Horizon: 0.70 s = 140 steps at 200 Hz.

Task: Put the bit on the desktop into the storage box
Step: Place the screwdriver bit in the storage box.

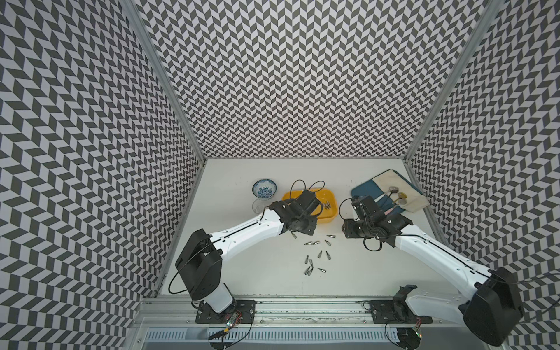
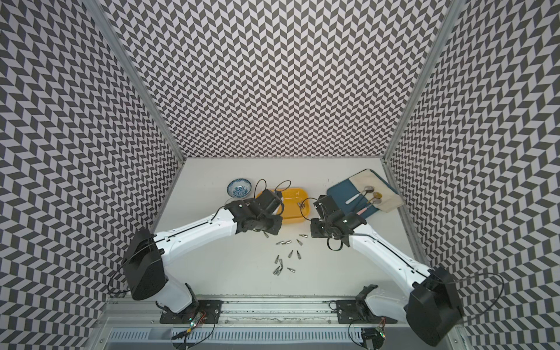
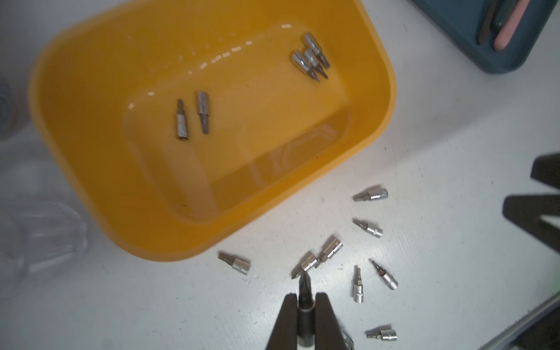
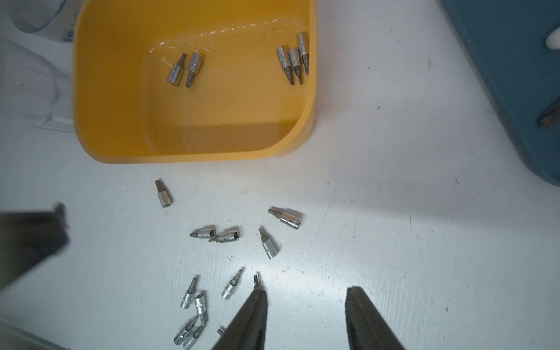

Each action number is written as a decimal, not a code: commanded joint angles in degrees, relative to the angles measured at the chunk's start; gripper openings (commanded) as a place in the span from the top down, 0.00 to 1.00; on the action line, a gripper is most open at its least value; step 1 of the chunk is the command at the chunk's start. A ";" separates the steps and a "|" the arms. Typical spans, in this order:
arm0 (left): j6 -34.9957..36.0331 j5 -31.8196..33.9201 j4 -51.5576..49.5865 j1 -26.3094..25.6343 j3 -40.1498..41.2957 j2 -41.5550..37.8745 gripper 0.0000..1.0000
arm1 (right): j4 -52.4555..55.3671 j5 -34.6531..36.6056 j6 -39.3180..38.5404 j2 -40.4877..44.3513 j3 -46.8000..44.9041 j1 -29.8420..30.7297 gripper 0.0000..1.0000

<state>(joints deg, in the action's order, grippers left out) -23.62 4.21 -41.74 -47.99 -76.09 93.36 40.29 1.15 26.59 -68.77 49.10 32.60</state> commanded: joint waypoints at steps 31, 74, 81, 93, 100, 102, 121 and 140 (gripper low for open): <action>8.74 -1.97 -1.62 3.55 -15.94 14.89 1.00 | -7.43 -4.47 1.62 5.29 -8.98 2.42 0.55; 9.38 -5.53 0.81 5.77 -22.88 24.48 1.00 | -9.51 -2.08 3.64 2.61 -10.15 8.40 0.57; 9.53 -5.74 0.89 6.06 -24.00 25.75 1.00 | -10.22 -1.61 4.28 2.11 -10.36 9.54 0.58; 9.80 -5.74 0.36 6.28 -26.15 27.85 1.00 | -11.38 -0.75 4.99 0.99 -10.60 11.18 0.58; 9.95 -5.73 0.35 6.40 -27.02 28.77 1.00 | -12.11 -0.34 5.12 0.19 -10.69 11.98 0.58; 9.98 -5.69 0.41 6.41 -27.18 28.97 1.00 | -12.26 -0.24 5.13 -0.03 -10.76 12.16 0.58; 10.17 -6.23 1.39 6.83 -28.21 30.69 1.00 | -13.77 1.40 5.23 -2.67 -10.65 14.29 0.60; 10.17 -7.28 1.41 7.44 -29.43 32.66 1.00 | -14.98 2.66 5.23 -5.13 -10.25 16.44 0.61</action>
<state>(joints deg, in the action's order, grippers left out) -14.39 -1.17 -41.50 -41.17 -102.94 123.92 29.58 0.75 31.00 -71.37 39.03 46.76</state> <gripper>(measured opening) 0.115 0.396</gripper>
